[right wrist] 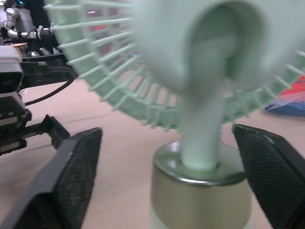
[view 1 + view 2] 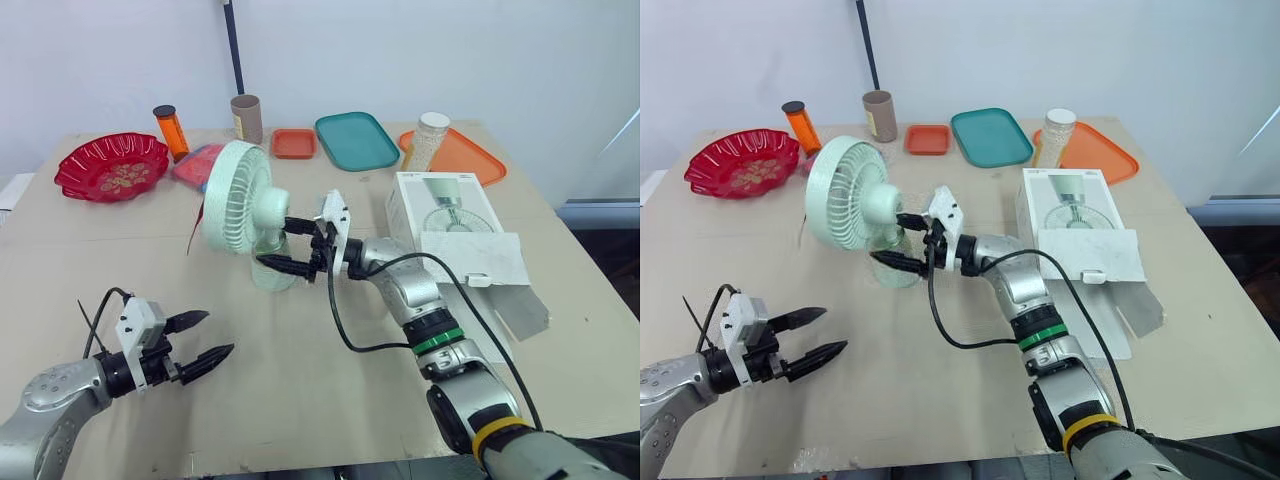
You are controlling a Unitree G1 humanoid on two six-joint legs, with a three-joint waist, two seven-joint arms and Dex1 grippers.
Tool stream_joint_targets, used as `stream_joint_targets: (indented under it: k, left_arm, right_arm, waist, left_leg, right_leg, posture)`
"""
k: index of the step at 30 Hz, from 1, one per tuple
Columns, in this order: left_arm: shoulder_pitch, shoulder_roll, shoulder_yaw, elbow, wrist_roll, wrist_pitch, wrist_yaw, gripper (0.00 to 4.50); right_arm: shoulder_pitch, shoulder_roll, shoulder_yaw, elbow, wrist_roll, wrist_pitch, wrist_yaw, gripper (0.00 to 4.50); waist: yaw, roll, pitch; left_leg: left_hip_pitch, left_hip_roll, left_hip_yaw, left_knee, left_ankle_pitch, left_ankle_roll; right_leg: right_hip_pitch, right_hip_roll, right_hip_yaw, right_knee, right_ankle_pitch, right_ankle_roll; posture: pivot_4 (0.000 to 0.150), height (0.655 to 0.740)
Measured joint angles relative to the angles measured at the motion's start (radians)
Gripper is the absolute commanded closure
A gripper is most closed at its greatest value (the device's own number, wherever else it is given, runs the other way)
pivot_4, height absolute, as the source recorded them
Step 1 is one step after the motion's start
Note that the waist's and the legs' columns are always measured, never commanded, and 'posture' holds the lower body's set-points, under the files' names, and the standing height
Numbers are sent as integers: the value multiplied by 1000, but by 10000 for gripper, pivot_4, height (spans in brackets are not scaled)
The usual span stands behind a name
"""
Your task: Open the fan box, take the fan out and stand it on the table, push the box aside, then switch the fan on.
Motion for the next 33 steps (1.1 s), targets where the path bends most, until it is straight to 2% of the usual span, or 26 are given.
stream_joint_targets:
  k: [9,16,23,26,33]
  left_arm:
    - [-110,39,-29,82,52,-47,-41,0]
    - [-156,39,-29,105,50,-53,-39,0]
    - [-172,45,-27,107,37,-46,-44,0]
    - [-166,80,1,111,25,-35,-62,0]
    - [-145,91,63,112,21,-38,-44,0]
  right_arm:
    - [122,-133,18,-275,20,130,74,697]
    - [249,-311,-97,-563,92,309,2,697]
    - [371,-432,-149,-696,132,394,-21,697]
    - [435,-509,-204,-806,180,449,-23,697]
    - [508,-544,-267,-891,242,529,-96,697]
  waist:
    - [1,0,0]
    - [1,0,0]
    - [2,0,0]
    - [3,0,0]
    - [3,0,0]
  left_leg:
    - [0,0,-1,0,0,0]
    - [0,0,0,0,0,0]
    - [0,0,0,1,0,1]
    - [0,0,-1,1,0,1]
    - [2,0,0,1,0,1]
  right_leg:
    - [0,0,-1,0,0,0]
    - [0,0,-1,-1,0,0]
    - [2,0,-1,-1,0,0]
    - [2,0,-1,-1,0,1]
    - [4,1,-1,-1,0,1]
  posture:
    - [1500,7400]
    - [1500,7400]
    - [1500,7400]
    - [1500,7400]
    - [1500,7400]
